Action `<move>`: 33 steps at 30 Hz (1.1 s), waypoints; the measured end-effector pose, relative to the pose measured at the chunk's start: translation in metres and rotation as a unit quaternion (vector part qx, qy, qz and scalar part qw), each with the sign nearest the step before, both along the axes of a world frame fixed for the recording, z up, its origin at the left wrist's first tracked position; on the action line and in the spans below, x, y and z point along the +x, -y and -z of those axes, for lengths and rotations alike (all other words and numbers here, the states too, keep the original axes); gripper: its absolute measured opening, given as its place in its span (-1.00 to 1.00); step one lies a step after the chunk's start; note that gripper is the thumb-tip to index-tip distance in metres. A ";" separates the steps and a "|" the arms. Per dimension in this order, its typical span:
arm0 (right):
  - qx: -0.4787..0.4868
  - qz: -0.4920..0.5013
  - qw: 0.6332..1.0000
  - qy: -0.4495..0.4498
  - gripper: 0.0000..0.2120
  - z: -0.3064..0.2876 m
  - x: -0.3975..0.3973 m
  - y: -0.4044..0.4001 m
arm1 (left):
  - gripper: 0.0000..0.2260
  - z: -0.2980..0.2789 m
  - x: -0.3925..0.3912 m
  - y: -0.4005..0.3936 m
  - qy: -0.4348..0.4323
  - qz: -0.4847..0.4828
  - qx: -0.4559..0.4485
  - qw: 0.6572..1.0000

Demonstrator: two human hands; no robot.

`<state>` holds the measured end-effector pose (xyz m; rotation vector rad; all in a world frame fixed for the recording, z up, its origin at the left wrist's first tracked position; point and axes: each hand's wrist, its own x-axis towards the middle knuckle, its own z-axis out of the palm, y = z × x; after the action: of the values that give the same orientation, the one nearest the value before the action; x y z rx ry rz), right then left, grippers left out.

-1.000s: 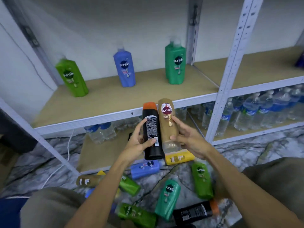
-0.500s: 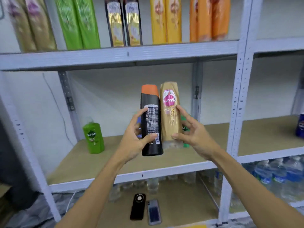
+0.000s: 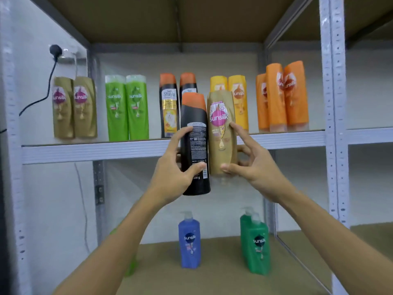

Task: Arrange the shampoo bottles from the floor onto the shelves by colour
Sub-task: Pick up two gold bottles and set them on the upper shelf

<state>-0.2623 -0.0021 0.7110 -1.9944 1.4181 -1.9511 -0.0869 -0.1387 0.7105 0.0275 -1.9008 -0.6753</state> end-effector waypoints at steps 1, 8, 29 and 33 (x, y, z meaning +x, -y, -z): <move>-0.007 0.004 1.000 -0.005 -0.13 -0.011 -0.001 0.006 | -0.30 -0.012 -0.002 0.004 -0.006 -0.010 -0.015 1.000; -0.062 0.061 0.994 -0.066 -0.12 -0.077 -0.005 0.049 | -0.32 -0.091 -0.017 0.036 -0.079 -0.076 -0.097 0.989; -0.080 0.211 0.964 -0.139 -0.12 -0.092 -0.026 0.156 | -0.25 -0.101 -0.035 0.129 -0.063 -0.129 -0.078 0.987; -0.063 0.188 0.972 -0.128 -0.09 -0.094 -0.028 0.151 | -0.16 -0.097 -0.020 0.133 0.000 -0.153 -0.087 0.984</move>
<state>-0.2905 -0.1529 0.8050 -2.2390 1.9017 -2.0184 -0.1069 -0.2721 0.8071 0.2037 -1.8966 -0.2994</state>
